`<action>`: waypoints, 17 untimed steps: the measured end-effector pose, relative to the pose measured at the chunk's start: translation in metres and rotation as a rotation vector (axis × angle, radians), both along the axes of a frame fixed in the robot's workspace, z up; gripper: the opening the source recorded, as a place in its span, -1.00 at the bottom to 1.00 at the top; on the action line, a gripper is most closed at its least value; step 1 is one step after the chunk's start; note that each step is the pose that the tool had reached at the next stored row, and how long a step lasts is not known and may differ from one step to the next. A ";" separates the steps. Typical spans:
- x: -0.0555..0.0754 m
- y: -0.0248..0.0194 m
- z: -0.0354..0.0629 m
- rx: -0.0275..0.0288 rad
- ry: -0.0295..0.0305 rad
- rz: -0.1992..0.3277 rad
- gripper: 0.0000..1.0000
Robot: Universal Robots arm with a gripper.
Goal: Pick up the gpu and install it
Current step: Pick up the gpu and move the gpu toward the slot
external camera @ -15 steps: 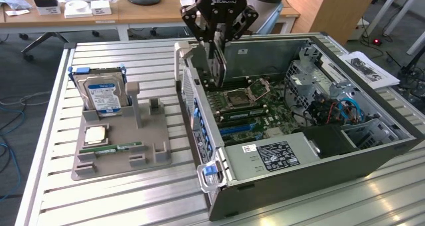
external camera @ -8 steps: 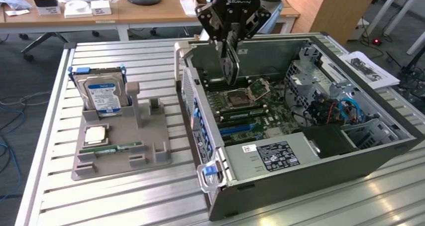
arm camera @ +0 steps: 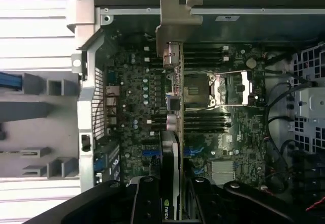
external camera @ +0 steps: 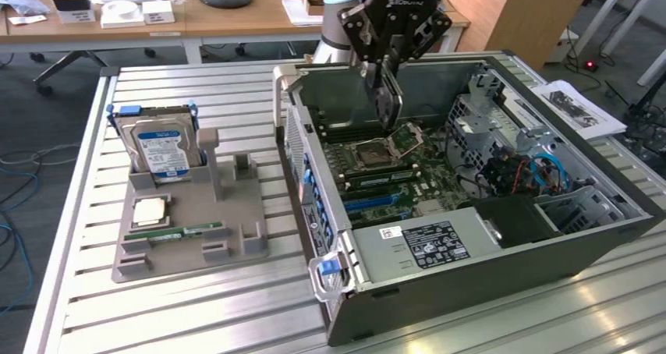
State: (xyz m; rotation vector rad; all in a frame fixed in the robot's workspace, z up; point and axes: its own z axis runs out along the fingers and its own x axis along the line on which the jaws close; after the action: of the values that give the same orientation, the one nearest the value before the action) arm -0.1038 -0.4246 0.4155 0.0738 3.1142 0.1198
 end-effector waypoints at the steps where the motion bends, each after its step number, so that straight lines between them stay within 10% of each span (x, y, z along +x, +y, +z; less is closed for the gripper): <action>1: 0.005 0.0000 0.0000 0.0007 0.0000 0.000 -0.47; 17: 0.069 0.0002 0.0000 0.0068 0.0000 0.000 -0.47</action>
State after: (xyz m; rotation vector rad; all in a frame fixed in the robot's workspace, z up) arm -0.0350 -0.4244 0.4156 0.0743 3.1139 0.1305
